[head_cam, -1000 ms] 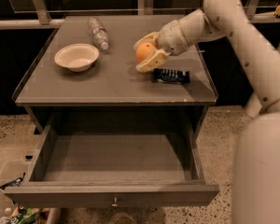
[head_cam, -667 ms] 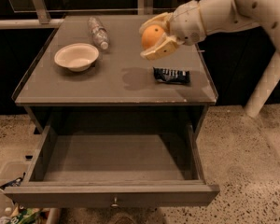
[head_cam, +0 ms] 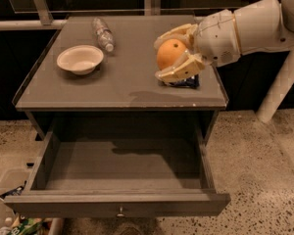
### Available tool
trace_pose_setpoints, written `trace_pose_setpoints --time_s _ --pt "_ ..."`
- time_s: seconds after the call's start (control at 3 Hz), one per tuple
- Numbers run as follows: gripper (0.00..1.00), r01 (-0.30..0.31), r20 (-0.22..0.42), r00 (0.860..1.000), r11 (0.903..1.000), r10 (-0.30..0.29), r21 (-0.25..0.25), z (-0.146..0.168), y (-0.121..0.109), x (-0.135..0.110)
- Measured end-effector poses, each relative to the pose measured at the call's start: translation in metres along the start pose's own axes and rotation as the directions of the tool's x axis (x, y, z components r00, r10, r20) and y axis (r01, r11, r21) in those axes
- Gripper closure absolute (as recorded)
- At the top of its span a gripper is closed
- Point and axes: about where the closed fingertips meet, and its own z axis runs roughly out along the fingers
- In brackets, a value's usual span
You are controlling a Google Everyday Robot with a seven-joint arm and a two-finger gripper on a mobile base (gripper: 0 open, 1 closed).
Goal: Place orange into top drawer
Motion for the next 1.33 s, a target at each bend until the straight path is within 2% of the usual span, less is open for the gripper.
trace_pose_setpoints --time_s 0.33,0.67,1.0,1.33 --pt "1.00 -0.002 -0.002 1.000 1.0000 0.002 0.000 0.000 0.000 0.002" --pt "1.00 0.024 -0.047 0.999 0.9989 -0.026 -0.042 0.008 0.019 0.001" --pt "1.00 0.048 -0.051 0.997 0.9941 -0.053 -0.097 0.013 0.072 -0.018" --pt "1.00 -0.002 -0.065 0.998 0.9904 -0.007 -0.138 0.011 0.148 -0.025"
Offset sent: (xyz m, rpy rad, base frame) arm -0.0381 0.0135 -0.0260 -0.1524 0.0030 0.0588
